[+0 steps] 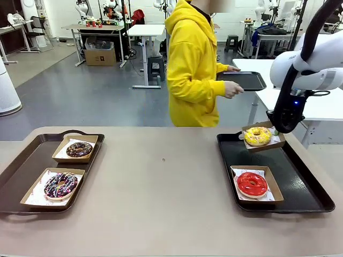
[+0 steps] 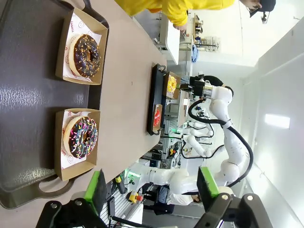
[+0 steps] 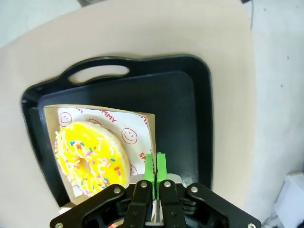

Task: Individually package the donuts and arrange them on the tray.
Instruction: Place the picked Paper togo box on the Handle tray.

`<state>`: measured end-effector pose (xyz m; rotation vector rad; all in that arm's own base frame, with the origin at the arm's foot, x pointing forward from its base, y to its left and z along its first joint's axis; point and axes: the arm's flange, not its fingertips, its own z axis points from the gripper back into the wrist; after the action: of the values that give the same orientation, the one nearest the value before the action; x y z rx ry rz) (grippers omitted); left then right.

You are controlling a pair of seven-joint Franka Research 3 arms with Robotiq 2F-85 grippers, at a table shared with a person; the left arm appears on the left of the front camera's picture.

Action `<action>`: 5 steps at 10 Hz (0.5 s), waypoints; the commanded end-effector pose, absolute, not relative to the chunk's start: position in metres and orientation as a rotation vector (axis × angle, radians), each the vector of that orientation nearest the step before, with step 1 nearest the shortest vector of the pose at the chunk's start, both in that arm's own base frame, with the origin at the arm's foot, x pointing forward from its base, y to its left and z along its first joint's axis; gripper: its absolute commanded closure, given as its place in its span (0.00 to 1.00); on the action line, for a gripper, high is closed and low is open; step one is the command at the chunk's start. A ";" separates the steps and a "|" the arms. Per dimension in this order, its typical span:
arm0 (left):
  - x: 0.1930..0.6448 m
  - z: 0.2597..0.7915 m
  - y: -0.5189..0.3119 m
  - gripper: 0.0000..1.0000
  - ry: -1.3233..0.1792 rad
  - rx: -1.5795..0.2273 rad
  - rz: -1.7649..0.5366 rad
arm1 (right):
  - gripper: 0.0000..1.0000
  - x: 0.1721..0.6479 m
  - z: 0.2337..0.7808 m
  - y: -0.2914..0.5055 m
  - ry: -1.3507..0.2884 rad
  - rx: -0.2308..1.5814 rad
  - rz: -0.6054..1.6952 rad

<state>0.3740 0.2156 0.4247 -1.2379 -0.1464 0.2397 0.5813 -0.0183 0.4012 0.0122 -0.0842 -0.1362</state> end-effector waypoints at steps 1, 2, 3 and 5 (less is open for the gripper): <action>0.374 0.427 0.217 0.00 -0.144 -1.241 0.229 | 0.98 0.582 0.383 -0.023 -0.087 -0.031 -0.123; 0.374 0.427 0.217 0.00 -0.144 -1.241 0.229 | 0.98 0.585 0.373 -0.025 -0.066 -0.039 -0.107; 0.374 0.427 0.217 0.00 -0.144 -1.241 0.229 | 0.98 0.587 0.364 -0.027 -0.044 -0.045 -0.100; 0.374 0.427 0.217 0.00 -0.144 -1.241 0.229 | 0.98 0.592 0.353 -0.026 -0.024 -0.041 -0.103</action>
<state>0.3741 0.2156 0.4247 -1.2378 -0.1464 0.2397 0.5860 -0.0269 0.3508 -0.0327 -0.0109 -0.1161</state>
